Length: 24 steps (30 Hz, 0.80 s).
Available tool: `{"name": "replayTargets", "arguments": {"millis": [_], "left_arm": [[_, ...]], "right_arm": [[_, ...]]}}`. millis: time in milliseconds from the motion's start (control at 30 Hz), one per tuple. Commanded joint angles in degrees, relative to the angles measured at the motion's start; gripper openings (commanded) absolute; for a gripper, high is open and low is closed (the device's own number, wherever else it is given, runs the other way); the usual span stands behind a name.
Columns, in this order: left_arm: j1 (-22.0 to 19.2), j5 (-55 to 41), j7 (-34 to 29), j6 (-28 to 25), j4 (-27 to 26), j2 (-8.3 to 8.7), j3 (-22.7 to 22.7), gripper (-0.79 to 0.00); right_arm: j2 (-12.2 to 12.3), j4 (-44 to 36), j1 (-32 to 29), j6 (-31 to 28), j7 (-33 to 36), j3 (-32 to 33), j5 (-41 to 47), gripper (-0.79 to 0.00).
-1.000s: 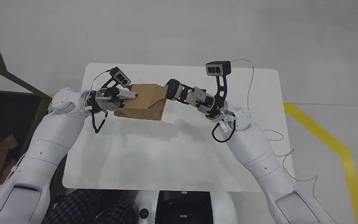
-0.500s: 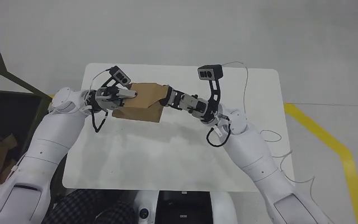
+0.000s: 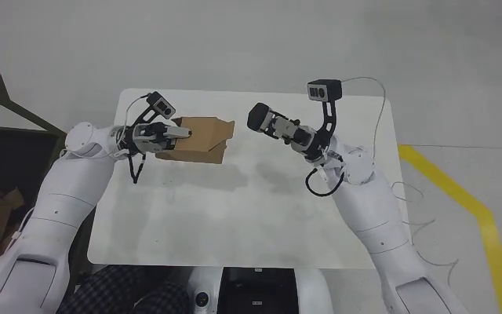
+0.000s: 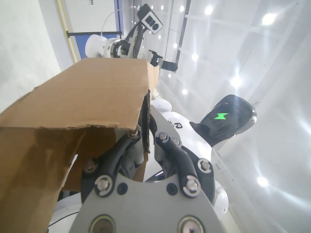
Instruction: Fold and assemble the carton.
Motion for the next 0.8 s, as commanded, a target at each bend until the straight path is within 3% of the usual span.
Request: {"name": "replayTargets", "arguments": {"millis": [0,267,467,767], "left_arm": [[-0.3,0.75,0.0,-0.77,0.57,-0.05,-0.4,-0.785],[-0.44,4.52,0.0,-2.32,0.43,0.17,-2.13,-0.785],[0.03,5.49,0.0,-1.95,-0.37,0.14,-2.9,-0.785],[0.42,5.74,0.0,-1.45,-1.44,-0.29,-3.27,-0.785]], "right_arm": [[0.41,-1.02,0.22,0.88,-1.35,1.4,-6.58,0.0],[1.74,-5.22,3.25,11.44,0.2,2.31,-29.11,0.0],[2.14,-7.9,6.11,16.56,2.89,0.81,-36.46,0.0],[2.17,-8.52,7.6,18.87,2.88,-2.92,-41.88,0.0]]}}
